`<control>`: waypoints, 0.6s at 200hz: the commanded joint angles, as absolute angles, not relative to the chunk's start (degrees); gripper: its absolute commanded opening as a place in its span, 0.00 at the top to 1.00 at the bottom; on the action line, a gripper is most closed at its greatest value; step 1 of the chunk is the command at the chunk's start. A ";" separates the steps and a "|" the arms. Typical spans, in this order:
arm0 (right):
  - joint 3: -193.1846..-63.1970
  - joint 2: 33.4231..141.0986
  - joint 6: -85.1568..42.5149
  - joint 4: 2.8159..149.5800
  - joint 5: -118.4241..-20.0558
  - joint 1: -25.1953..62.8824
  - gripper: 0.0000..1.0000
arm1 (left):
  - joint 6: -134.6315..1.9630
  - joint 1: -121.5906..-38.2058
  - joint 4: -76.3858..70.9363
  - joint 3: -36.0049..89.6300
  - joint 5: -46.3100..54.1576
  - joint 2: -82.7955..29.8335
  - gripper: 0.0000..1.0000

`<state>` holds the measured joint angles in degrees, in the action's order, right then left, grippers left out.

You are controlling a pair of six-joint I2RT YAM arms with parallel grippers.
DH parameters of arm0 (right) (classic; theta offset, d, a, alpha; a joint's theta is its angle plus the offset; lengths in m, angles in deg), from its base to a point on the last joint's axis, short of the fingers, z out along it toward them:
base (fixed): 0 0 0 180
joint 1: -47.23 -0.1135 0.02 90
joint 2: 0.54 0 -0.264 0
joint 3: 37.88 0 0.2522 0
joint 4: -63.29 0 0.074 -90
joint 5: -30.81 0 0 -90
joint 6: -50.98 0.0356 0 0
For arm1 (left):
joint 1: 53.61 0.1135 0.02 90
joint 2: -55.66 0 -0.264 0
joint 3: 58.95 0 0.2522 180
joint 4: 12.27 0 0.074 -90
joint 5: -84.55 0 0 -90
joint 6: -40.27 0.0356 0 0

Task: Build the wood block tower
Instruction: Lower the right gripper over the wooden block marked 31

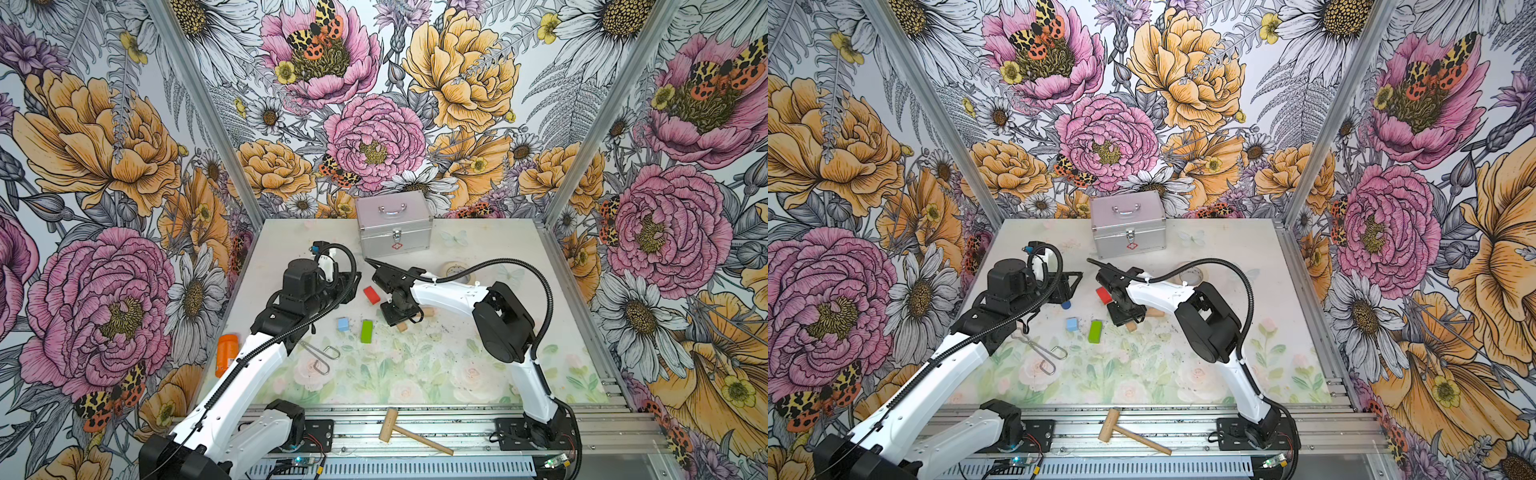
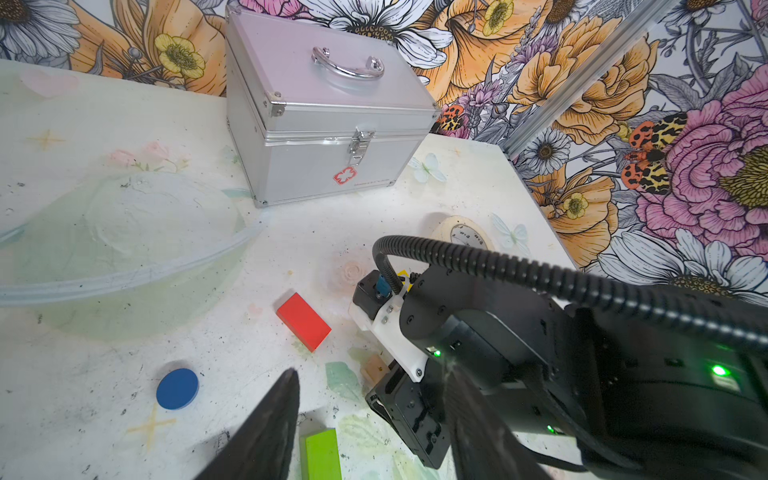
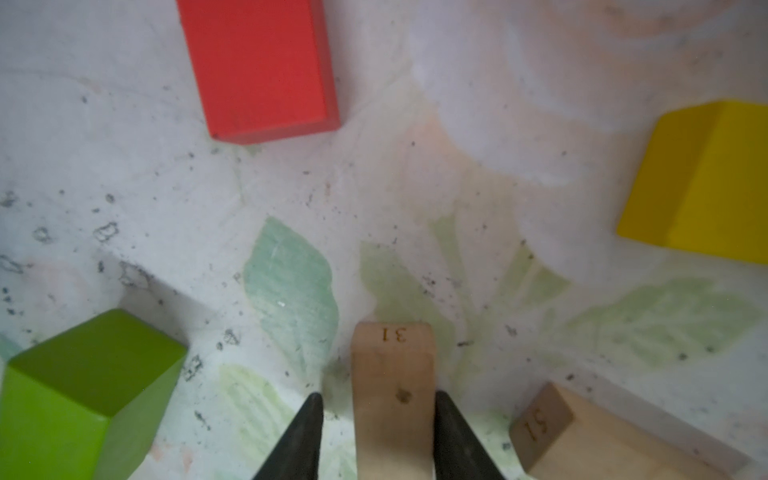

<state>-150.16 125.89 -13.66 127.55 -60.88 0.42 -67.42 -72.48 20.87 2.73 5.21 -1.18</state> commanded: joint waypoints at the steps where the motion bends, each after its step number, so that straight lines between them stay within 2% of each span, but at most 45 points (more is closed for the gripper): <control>1: -151.39 127.71 -14.20 127.52 -60.33 0.13 0.56 | -67.92 -71.92 19.21 1.74 4.14 -0.59 0.42; 26: -151.32 127.70 -14.32 127.50 -60.24 0.07 0.57 | -67.95 -71.98 19.16 1.74 4.25 -0.59 0.42; 54: -151.17 127.06 -14.45 127.64 -60.33 -0.12 0.70 | -67.92 -71.94 19.16 1.66 4.22 -0.59 0.42; 98: -151.77 124.51 -17.26 130.14 -60.68 -0.56 1.00 | -68.12 -71.98 18.76 1.40 4.48 -0.38 0.42; 120: -151.73 123.04 -19.57 132.88 -59.84 -1.01 1.00 | -68.33 -71.98 18.37 1.21 4.79 -0.40 0.42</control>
